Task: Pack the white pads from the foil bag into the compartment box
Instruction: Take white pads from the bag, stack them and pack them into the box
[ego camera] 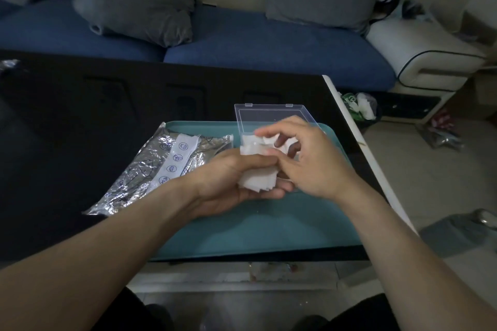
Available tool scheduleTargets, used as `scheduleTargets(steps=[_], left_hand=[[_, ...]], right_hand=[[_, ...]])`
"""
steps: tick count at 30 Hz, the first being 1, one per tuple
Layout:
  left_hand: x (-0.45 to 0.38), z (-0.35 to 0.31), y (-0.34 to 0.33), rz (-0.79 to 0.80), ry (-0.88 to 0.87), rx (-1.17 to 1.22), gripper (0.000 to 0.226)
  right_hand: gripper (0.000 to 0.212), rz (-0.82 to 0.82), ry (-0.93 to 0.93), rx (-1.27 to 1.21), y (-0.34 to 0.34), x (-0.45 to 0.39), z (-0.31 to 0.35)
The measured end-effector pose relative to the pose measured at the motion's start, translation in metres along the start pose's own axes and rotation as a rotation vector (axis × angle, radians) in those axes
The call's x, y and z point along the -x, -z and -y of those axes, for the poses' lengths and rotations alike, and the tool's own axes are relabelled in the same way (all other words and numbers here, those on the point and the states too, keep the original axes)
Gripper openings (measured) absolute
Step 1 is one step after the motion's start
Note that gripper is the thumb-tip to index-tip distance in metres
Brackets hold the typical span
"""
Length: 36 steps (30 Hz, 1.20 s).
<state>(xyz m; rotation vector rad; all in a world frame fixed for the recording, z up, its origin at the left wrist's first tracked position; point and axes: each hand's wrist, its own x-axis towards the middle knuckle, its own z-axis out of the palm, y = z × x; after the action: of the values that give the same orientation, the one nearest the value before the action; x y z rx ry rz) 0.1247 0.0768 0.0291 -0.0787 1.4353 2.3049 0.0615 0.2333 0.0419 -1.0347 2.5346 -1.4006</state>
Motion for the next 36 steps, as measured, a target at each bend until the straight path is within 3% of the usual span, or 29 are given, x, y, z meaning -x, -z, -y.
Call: scheduleTargets(steps=[3,6,8,12,16,19,22,25,27,31,34,36], left_hand=[[-0.002,-0.002,0.003,-0.051,-0.006,0.076,0.036],[-0.001,-0.004,0.004,0.018,0.017,0.106,0.03],[0.0,-0.004,0.002,0.083,0.021,0.126,0.022],[0.0,-0.003,-0.003,0.047,-0.047,0.127,0.023],[-0.004,-0.001,0.003,-0.01,-0.053,0.157,0.042],[-0.005,0.002,0.006,-0.075,-0.082,0.143,0.053],[-0.001,0.002,0.005,-0.039,-0.034,0.031,0.038],[0.005,-0.001,0.002,0.038,0.037,-0.023,0.015],[0.005,-0.002,0.001,0.031,-0.007,0.059,0.025],[0.0,-0.001,-0.001,-0.02,-0.083,0.142,0.042],[-0.001,0.0,0.001,-0.082,-0.05,0.111,0.06],[0.0,-0.001,0.002,-0.112,-0.019,0.083,0.054]], right_hand=[[0.067,0.091,-0.038,-0.095,0.006,0.004,0.006],[0.103,0.271,-0.043,0.075,0.001,0.009,0.014],[0.115,0.289,-0.011,0.14,-0.007,0.009,0.016],[0.111,0.224,0.082,0.104,-0.01,0.005,0.02],[0.112,0.216,0.036,0.23,-0.008,0.005,0.017],[0.09,0.196,0.023,0.288,-0.01,0.004,0.013],[0.072,0.119,0.071,0.24,-0.008,0.004,0.011],[0.083,0.107,0.104,0.187,-0.007,0.004,0.014],[0.089,0.137,0.106,0.235,-0.01,0.004,0.014],[0.08,0.106,0.063,0.316,-0.013,0.0,0.011],[0.094,0.115,0.025,0.291,-0.011,0.0,0.012],[0.104,0.156,-0.016,0.262,-0.005,0.002,0.009]])
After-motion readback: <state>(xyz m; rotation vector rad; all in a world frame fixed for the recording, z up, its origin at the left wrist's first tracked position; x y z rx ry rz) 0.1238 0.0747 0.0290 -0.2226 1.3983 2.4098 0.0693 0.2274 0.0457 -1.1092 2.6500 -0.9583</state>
